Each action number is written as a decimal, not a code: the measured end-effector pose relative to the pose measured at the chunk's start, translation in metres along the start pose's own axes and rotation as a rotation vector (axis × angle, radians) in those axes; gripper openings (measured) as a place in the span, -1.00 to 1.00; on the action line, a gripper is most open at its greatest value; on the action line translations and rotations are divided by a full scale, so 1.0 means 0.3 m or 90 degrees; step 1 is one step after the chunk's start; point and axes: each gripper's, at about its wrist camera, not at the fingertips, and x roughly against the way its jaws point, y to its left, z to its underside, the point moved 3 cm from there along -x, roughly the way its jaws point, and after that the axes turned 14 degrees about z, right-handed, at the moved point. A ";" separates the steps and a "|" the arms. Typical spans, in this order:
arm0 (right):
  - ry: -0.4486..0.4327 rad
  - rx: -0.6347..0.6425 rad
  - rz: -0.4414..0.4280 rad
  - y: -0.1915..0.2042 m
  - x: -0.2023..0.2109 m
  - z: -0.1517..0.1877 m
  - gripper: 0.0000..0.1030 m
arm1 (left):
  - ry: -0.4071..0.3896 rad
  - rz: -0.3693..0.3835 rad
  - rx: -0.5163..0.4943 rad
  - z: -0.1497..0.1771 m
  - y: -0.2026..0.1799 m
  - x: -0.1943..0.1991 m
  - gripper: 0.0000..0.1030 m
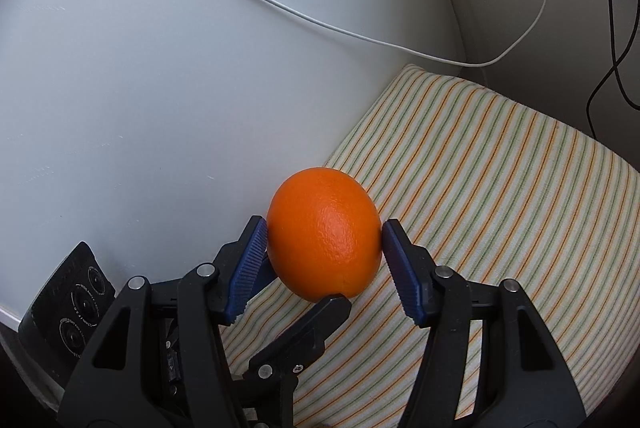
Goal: Organize fruits
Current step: 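Close the right gripper on the oval orange and lift it, then carry the oval orange with the right gripper onto the plate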
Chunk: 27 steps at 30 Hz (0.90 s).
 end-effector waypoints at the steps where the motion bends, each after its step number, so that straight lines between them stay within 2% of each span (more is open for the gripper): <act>1: -0.003 0.000 0.000 0.001 0.016 0.001 0.21 | -0.003 0.001 -0.003 -0.001 -0.013 0.010 0.10; 13: -0.047 -0.008 0.012 0.001 0.241 0.069 0.21 | -0.035 0.029 -0.040 0.010 -0.193 0.141 0.10; 27: -0.104 -0.034 0.048 -0.079 0.538 0.231 0.21 | -0.041 0.088 -0.094 0.089 -0.448 0.246 0.10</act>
